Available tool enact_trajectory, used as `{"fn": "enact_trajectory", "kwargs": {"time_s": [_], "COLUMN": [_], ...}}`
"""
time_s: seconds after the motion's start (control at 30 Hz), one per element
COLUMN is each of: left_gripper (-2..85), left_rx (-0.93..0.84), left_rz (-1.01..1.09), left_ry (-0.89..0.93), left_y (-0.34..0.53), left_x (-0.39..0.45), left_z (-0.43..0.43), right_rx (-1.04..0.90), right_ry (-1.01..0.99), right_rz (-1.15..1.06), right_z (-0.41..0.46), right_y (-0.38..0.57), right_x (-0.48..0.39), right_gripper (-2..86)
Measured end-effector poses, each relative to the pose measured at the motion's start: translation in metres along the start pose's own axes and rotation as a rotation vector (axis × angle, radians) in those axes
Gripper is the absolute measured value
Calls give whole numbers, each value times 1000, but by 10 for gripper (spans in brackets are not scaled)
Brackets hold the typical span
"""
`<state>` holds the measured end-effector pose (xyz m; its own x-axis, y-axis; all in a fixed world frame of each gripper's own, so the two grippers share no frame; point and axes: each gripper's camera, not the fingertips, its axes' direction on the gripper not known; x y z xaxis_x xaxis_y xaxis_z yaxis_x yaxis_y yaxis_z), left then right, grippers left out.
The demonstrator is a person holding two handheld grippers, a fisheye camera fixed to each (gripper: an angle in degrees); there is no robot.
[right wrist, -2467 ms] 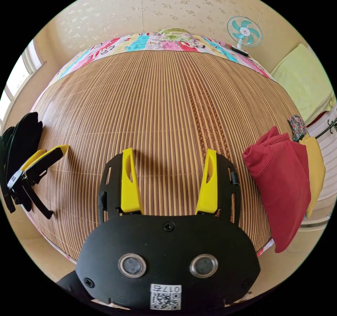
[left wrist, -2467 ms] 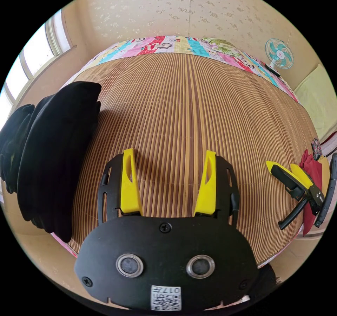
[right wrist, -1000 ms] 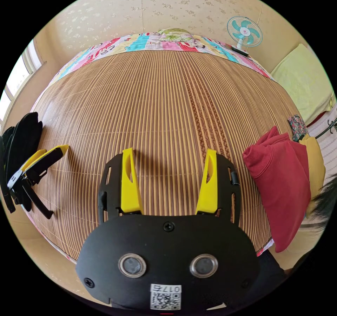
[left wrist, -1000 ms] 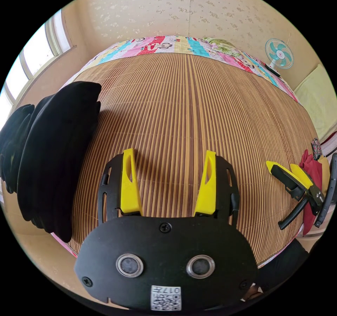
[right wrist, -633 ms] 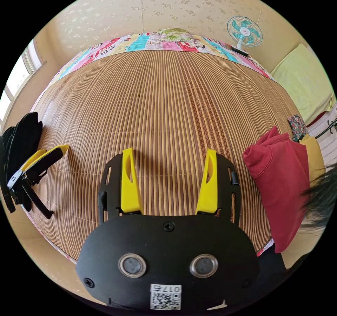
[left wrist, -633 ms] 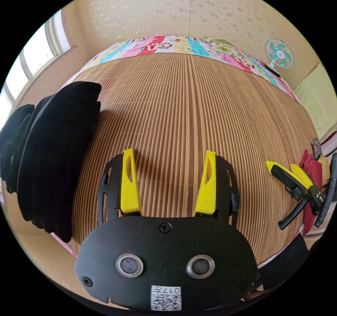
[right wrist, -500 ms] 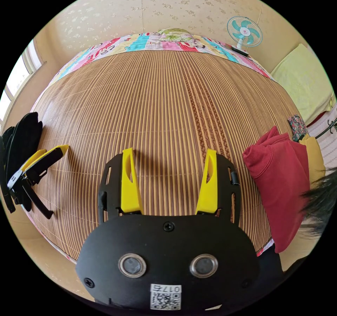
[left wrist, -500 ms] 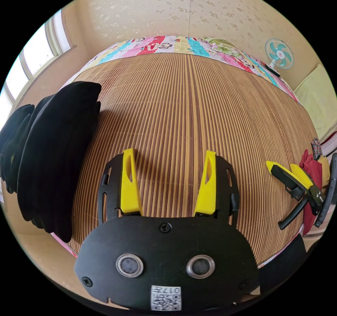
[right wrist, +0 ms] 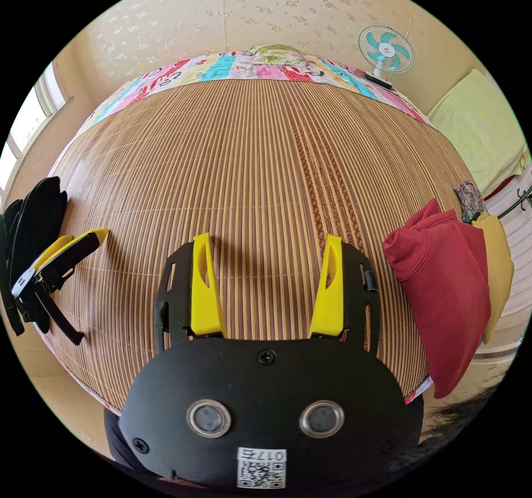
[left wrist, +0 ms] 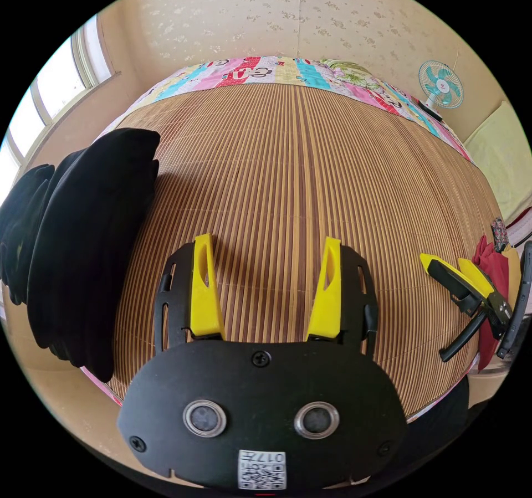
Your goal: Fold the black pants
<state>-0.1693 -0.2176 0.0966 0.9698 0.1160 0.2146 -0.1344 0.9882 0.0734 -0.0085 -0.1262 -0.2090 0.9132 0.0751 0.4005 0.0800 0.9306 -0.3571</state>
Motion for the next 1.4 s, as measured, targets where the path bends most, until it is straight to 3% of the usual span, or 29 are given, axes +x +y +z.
{"fn": "enact_trajectory", "kwargs": {"time_s": [1.4], "left_gripper": [261], "left_rx": [1], "left_rz": [-5], "left_ry": [0], "left_y": [-10], "left_x": [19], "left_z": [7], "right_rx": [1], "right_ry": [0], "right_rz": [2], "right_z": [-8], "right_y": [-5], "right_x": [-12], "right_gripper": [263]}}
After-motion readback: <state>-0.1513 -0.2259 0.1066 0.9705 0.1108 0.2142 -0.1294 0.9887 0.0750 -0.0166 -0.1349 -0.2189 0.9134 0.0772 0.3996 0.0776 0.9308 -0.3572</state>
